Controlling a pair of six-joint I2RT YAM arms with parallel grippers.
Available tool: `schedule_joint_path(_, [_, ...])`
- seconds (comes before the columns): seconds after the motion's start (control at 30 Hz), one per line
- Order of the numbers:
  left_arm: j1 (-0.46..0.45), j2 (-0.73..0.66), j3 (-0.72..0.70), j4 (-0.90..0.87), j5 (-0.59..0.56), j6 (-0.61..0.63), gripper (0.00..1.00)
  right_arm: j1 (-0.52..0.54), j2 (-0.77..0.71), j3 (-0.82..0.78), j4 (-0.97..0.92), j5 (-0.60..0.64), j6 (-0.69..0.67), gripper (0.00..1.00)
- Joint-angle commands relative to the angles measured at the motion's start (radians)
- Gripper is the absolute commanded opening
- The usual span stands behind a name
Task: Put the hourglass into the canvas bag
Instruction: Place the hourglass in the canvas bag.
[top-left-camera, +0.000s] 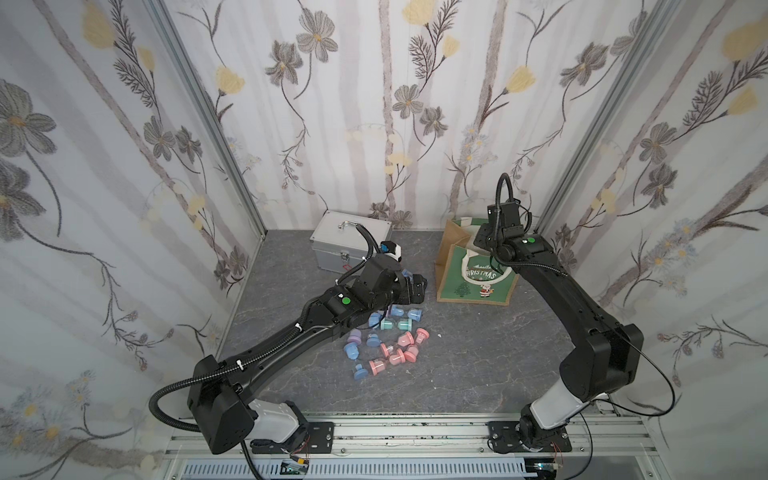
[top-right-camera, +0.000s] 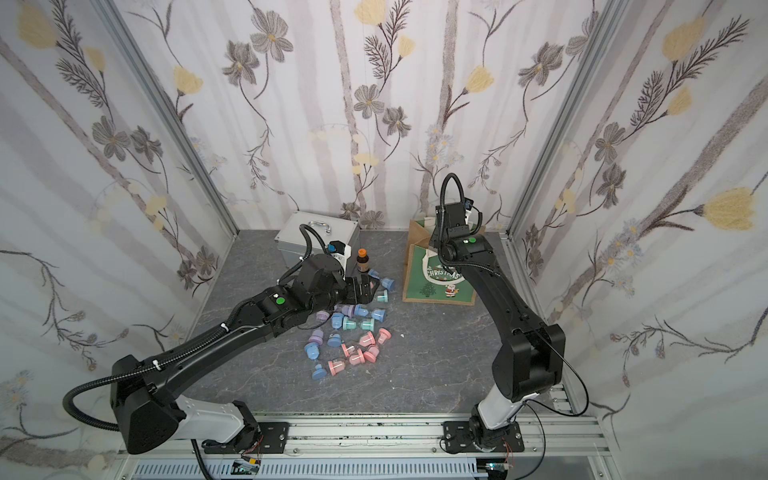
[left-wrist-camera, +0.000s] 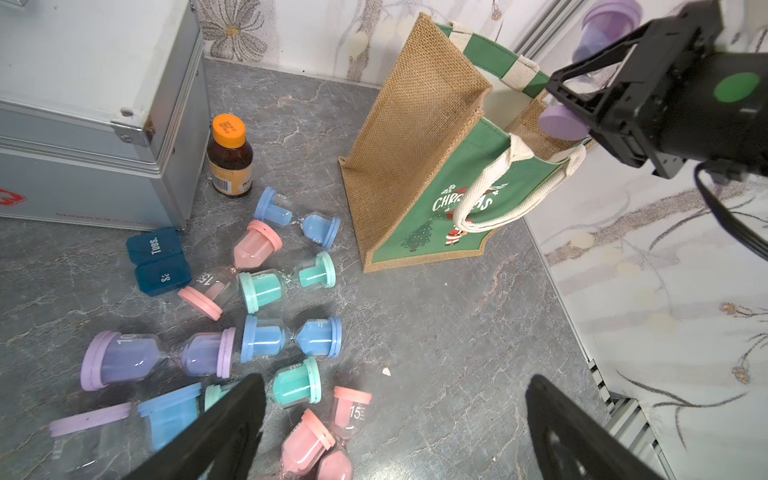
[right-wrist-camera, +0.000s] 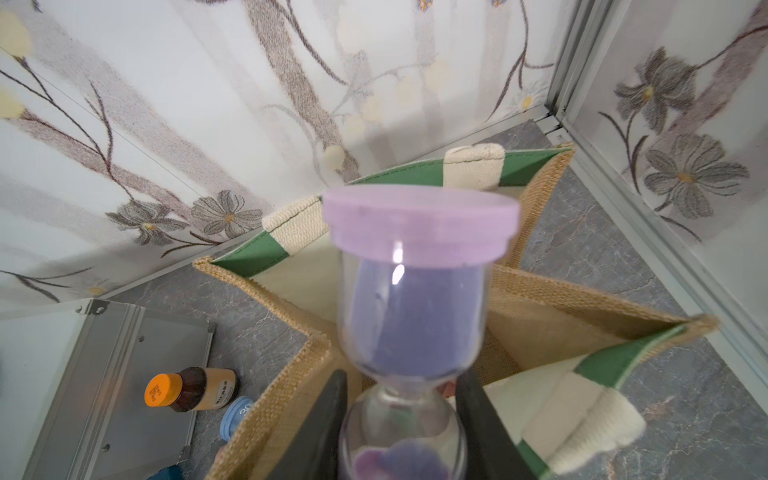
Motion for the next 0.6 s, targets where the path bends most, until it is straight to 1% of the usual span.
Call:
schedule_joint_path(0.0, [0.0,0.014,0.011,0.046,-0.005,-0.006,1.0,-0.006,0.063,0.039,0.051,-0.042,-0.012,0.25])
schedule_joint_path(0.1, [0.0,0.023,0.016,0.041,-0.009,-0.005,1.0,-0.016,0.124,0.071,0.048,-0.093,-0.009,0.25])
schedule_joint_path(0.17, [0.0,0.024,0.012,0.04,-0.016,-0.004,1.0,-0.022,0.154,0.085,0.048,-0.12,-0.009,0.27])
schedule_joint_path(0.37, [0.002,0.028,0.008,0.037,-0.034,0.0,1.0,-0.048,0.237,0.07,0.046,-0.197,-0.001,0.3])
schedule_joint_path(0.47, [0.005,0.033,0.007,0.036,-0.033,0.003,1.0,-0.06,0.261,0.041,0.069,-0.215,0.002,0.33])
schedule_joint_path(0.57, [0.007,0.037,0.004,0.035,-0.033,0.0,1.0,-0.066,0.261,0.01,0.101,-0.235,0.009,0.4])
